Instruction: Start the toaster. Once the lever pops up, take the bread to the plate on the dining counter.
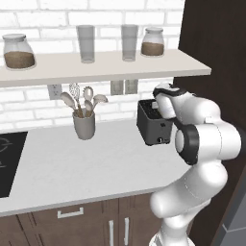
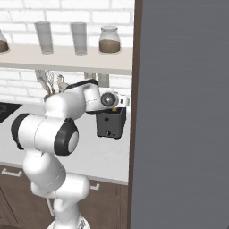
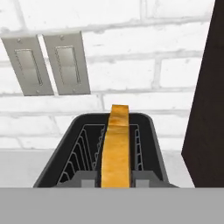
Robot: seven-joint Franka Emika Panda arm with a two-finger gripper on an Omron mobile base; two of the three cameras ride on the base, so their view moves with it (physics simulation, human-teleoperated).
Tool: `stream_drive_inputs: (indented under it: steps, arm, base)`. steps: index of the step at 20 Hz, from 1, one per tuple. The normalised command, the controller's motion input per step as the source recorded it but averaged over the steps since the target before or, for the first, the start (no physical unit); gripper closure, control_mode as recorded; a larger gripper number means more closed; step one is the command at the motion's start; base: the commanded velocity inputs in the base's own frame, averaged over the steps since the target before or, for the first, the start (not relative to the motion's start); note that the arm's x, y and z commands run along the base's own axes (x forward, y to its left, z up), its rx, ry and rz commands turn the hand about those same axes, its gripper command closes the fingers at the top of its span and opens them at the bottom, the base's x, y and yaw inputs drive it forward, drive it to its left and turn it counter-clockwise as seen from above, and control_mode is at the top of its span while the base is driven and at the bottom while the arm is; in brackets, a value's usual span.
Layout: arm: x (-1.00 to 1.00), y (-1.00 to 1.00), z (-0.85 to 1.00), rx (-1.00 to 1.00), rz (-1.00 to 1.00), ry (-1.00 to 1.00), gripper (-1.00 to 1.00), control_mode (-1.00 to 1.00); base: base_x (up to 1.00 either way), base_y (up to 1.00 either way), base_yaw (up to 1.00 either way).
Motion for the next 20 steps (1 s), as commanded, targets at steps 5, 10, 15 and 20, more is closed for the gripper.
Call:
stream_drive_inputs:
  steps: [5,10,15,20]
  arm:
    - [-0.09,0.0,0.59,-0.02,0.0,0.0,1.0,-1.0]
    - [-0.2,0.0,0.6,-0.09,0.0,0.0,1.0,-1.0]
    - [-0.1,0.01,0.68,-0.1,0.0,0.01,1.0,-1.0]
    - [-0.35,0.0,0.69,-0.11,0.0,0.02,1.0,-1.0]
  base:
    - [0.0,0.0,0.0]
    - [0.0,0.0,0.0]
    - [0.0,0.0,0.0]
    - [0.0,0.0,0.0]
